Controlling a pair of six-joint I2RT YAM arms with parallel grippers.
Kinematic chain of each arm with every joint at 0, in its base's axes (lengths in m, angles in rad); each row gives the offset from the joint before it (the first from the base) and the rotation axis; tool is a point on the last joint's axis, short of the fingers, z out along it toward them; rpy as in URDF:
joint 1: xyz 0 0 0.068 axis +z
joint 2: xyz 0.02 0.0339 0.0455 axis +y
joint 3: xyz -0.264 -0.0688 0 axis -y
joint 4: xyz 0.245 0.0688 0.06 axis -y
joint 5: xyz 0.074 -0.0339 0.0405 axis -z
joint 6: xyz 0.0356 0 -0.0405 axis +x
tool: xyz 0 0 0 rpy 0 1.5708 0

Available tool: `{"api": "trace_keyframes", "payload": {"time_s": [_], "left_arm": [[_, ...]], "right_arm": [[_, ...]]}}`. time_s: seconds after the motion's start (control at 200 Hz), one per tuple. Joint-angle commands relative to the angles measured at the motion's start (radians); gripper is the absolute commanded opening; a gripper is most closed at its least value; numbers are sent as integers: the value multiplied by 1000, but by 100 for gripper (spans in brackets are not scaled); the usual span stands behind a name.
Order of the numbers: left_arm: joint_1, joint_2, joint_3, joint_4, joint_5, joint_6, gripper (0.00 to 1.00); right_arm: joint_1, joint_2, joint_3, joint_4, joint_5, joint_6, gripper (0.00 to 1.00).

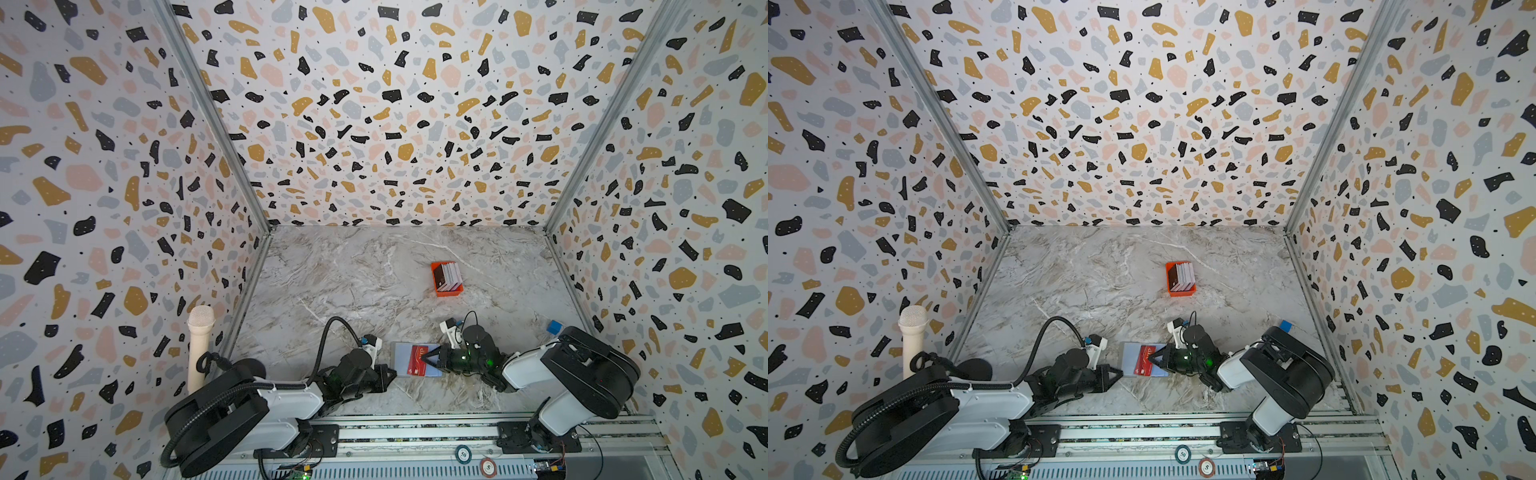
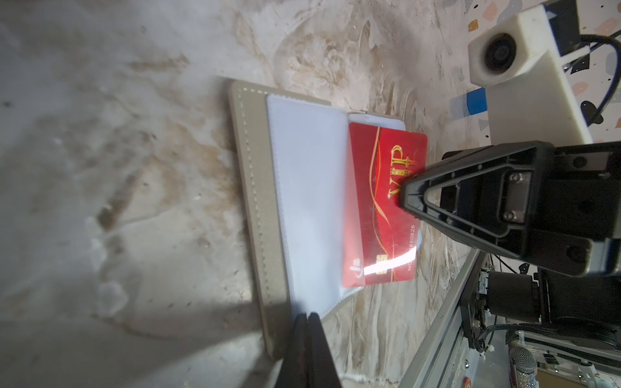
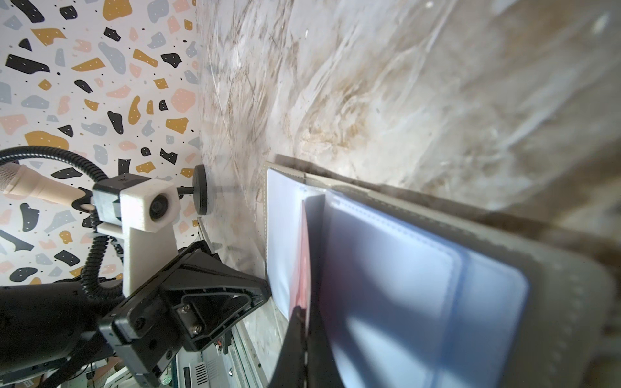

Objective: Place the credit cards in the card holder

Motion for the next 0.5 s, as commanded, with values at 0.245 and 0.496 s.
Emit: {"api": "trace_keyframes", "payload": {"time_s": [0.245, 0.496], "left_arm": [[53, -37, 3, -49, -4, 47, 0], [71, -70, 29, -123, -28, 103, 0]], "right_arm": [[-2, 58, 62, -64, -85, -51, 0], [-4, 61, 87, -111, -93, -94, 0]]}}
